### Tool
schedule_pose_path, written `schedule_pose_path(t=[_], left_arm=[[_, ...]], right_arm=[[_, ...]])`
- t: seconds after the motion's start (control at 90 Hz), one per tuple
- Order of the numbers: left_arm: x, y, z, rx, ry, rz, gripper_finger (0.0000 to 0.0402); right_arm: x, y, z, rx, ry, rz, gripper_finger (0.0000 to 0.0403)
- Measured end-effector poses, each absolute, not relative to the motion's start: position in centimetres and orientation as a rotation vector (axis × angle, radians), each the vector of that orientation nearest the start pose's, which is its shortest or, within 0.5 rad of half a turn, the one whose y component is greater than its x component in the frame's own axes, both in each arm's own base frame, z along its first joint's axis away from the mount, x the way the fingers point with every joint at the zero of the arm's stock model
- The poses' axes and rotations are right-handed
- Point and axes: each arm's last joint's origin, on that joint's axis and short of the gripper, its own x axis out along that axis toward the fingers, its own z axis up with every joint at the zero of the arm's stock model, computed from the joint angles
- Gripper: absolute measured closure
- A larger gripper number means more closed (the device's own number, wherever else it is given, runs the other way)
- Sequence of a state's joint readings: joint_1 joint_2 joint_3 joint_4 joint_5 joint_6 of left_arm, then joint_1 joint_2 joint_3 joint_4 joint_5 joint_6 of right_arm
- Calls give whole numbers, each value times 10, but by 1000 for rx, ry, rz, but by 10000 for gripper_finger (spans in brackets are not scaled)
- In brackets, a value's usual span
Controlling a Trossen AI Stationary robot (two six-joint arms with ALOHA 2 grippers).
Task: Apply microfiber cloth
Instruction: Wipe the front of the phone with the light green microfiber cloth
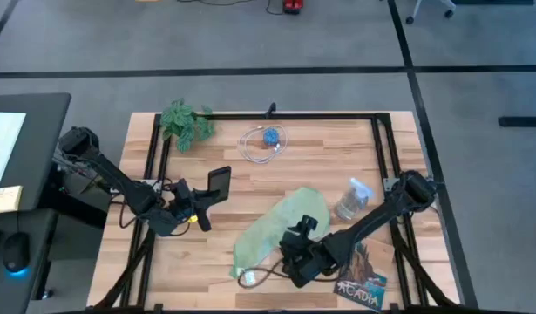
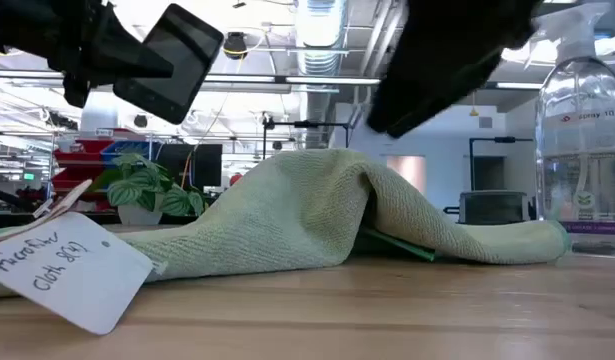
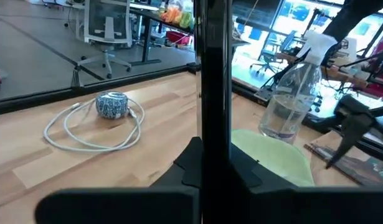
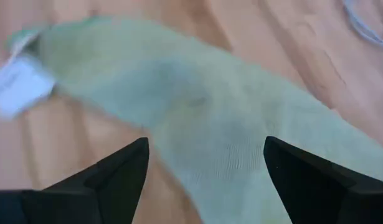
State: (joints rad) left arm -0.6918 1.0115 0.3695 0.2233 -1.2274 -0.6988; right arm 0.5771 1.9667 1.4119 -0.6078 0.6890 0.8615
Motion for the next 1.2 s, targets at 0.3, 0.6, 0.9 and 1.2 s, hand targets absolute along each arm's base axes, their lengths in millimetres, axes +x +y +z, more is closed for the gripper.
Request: schedule_pose_path(t=[0.3,0.6,0.9,1.2], left_arm=[[163,-100,191,-356,46,577,395],[171,-107,184,-381,38,561,394],[184,-118,180,-443,-10,516,394],[216,-131,191,-410,-4,422,393]], right_arm=[[352,179,148,235,674,-414,162],[351,170,136,179,638,-340,391],[348,176,229,-23,387,-381,401],[383,176,265,-443,261,-534,402]])
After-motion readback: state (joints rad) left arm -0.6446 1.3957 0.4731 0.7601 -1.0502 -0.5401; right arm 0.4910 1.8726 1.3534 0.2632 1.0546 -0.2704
